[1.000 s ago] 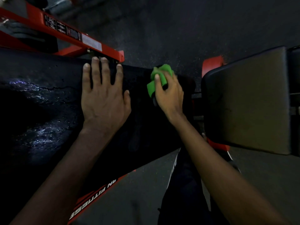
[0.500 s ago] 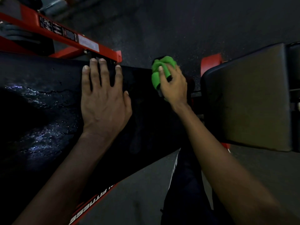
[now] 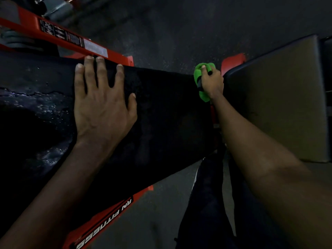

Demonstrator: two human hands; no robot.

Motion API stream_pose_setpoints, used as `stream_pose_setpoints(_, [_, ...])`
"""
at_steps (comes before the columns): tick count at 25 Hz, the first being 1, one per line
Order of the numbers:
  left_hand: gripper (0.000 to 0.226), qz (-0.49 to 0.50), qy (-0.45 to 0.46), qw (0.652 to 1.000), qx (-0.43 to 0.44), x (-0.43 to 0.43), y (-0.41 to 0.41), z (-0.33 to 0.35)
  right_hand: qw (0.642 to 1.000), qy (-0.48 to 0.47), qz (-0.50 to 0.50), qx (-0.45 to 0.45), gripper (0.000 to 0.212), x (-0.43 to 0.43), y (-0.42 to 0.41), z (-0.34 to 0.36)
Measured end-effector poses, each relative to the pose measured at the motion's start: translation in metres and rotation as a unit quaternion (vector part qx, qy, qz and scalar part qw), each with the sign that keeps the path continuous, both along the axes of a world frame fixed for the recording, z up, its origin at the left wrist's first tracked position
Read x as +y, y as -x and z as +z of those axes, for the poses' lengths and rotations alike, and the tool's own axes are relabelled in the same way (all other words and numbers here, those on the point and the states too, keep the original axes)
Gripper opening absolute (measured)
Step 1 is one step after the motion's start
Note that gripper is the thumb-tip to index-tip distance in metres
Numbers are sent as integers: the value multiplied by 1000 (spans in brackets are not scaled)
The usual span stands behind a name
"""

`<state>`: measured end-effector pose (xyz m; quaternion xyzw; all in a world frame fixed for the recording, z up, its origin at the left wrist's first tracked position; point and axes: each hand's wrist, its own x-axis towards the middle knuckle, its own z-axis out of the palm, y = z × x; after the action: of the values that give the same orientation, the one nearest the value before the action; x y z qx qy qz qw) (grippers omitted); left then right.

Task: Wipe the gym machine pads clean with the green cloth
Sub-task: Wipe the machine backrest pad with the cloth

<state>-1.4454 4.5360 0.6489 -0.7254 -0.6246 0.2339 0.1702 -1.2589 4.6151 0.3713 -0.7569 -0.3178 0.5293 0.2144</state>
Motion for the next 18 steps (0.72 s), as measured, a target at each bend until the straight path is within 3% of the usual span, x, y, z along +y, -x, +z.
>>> stream_pose_setpoints(8, [62,-19,5,998,-67,0,-24,-17,992,-114,43,38,57,-78,17,32])
stream_pose_setpoints(12, [60,-49,98,991,-78,-1,-52,-75,998,-62,7,11,44,-9,10,-9])
stream_pose_setpoints(18, [60,-73,133,987,-42,12,-50,-107,997,39,-44,48,54,10,-5,-53])
